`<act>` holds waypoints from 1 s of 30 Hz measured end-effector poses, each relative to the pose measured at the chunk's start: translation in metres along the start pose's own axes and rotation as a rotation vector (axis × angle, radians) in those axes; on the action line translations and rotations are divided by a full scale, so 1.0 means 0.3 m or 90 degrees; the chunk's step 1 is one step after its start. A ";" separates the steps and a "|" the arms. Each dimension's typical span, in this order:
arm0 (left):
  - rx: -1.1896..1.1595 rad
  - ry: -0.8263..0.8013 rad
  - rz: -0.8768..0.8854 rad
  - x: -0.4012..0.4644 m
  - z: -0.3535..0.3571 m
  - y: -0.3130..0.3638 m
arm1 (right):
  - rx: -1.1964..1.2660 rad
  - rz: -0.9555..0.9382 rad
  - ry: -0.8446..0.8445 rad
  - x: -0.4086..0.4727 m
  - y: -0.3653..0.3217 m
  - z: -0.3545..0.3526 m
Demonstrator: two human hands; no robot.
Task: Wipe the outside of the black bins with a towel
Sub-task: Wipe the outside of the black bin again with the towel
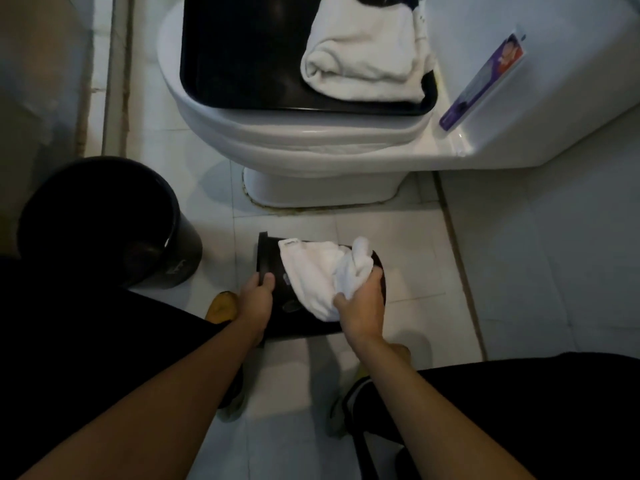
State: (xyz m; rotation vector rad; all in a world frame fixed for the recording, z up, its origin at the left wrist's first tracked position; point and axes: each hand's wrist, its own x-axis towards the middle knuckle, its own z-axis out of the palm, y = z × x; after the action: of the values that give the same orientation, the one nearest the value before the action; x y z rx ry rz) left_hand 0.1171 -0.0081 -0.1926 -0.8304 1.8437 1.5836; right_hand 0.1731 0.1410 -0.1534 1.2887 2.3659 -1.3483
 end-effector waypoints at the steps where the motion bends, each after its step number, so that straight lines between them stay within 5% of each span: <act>1: -0.003 -0.001 0.007 0.007 0.003 0.004 | -0.073 -0.049 0.000 0.005 -0.015 0.002; 7: 0.010 0.004 0.010 0.051 0.004 0.006 | -0.423 -0.258 -0.090 0.073 -0.021 0.020; 14: 0.105 0.044 0.051 0.087 0.021 -0.030 | -0.434 -0.190 -0.294 0.111 -0.037 0.048; 18: 0.115 0.049 0.081 0.126 0.022 -0.026 | -0.573 -0.269 -0.165 0.137 -0.055 0.112; 24: 0.158 0.083 0.135 0.175 0.047 -0.003 | -0.436 -0.283 0.017 0.106 -0.078 0.233; 30: 0.165 0.074 0.142 0.200 0.035 -0.006 | -0.454 -0.471 0.001 0.047 -0.021 0.268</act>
State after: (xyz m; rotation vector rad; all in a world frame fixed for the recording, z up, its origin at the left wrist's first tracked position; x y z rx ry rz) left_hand 0.0799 -0.0034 -0.2405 -0.6292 2.2328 1.4056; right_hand 0.1372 0.0875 -0.2039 0.2234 3.0152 -0.4399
